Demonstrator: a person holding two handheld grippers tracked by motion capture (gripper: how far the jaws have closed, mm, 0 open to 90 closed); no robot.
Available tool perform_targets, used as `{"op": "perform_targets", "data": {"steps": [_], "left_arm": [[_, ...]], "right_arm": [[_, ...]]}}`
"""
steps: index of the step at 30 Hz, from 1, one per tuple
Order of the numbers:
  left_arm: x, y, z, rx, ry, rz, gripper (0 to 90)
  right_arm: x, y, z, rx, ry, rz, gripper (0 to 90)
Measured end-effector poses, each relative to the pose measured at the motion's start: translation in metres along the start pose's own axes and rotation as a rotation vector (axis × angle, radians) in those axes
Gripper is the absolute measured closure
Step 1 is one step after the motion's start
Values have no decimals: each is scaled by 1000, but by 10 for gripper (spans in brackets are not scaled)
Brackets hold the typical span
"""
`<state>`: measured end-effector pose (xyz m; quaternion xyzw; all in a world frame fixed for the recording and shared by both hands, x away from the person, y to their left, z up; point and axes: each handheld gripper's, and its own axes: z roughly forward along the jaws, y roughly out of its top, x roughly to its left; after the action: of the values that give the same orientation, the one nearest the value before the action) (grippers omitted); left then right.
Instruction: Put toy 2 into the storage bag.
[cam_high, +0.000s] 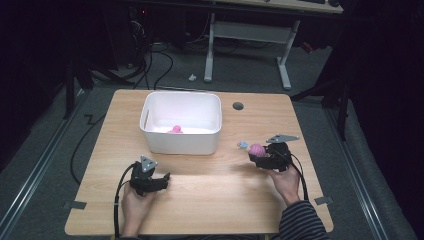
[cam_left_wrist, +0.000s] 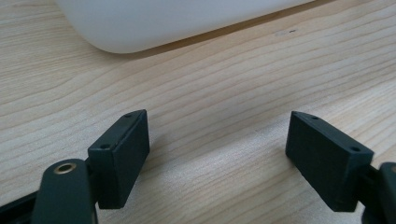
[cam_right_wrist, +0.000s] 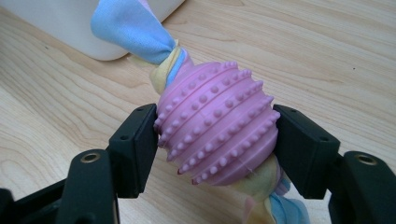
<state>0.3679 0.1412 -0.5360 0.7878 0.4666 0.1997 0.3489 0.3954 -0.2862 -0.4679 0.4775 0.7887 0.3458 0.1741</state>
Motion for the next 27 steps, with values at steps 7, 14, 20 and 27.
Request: {"op": "perform_targets", "data": {"steps": [7,14,20,27], "left_arm": [[0,0,0,0,0,0,219],[0,0,0,0,-3,1,218],[0,0,0,0,-2,1,218],[0,0,0,0,-2,1,218]], "right_arm": [[1,1,-10,-17,26,-5,340],[2,11,-19,-29,46,-11,339],[5,21,-28,-45,78,-19,339],[5,34,-38,-68,114,-28,339]]}}
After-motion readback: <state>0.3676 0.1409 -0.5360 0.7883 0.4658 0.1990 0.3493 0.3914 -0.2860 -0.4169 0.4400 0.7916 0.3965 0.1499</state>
